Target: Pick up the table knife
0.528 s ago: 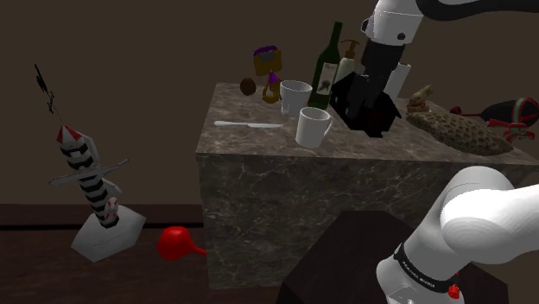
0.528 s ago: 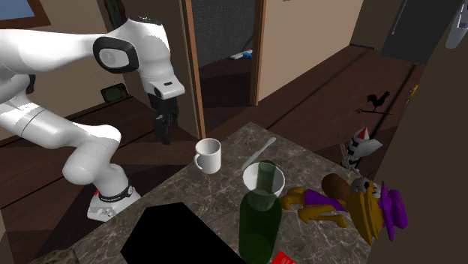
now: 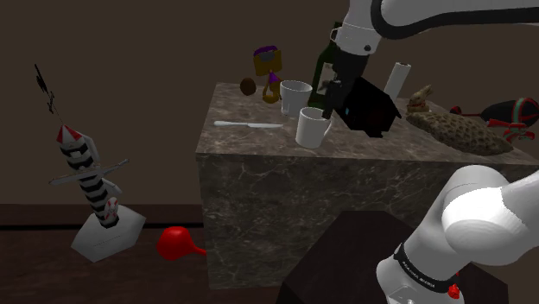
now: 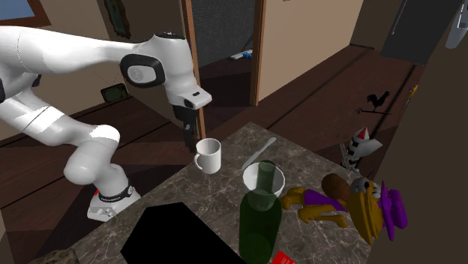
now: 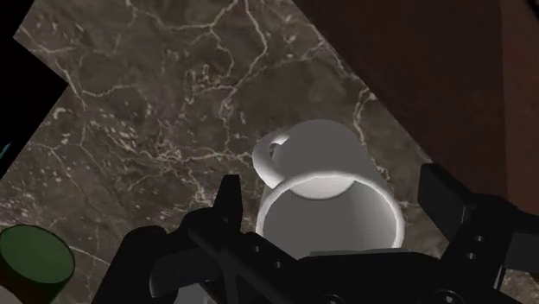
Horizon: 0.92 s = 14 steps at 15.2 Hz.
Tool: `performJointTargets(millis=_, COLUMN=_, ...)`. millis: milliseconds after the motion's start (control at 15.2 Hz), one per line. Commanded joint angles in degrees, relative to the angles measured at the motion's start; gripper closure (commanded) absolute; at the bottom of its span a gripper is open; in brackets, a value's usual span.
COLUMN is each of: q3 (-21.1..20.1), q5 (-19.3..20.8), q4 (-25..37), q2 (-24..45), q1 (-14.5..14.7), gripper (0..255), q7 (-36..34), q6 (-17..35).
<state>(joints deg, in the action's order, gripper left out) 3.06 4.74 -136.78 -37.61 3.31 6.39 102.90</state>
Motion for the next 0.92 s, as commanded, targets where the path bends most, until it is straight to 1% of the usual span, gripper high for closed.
performJointTargets(millis=0, q3=1.2, q5=0.1, q4=1.5, q2=3.9, q1=1.0, gripper=0, q7=3.6, q6=3.5)
performJointTargets(millis=396, q3=3.4, q5=-1.7, q4=6.6, q2=15.5, q1=4.0, gripper=0, q7=13.9, q6=12.7)
performJointTargets(millis=660, q3=2.1, q5=-4.5, q4=11.3, q2=23.3, q1=3.7, gripper=0, q7=21.5, q6=17.3)
performJointTargets(millis=858, q3=1.4, q5=-6.5, q4=15.4, q2=29.0, q1=4.1, gripper=0, q7=26.8, q6=19.9)
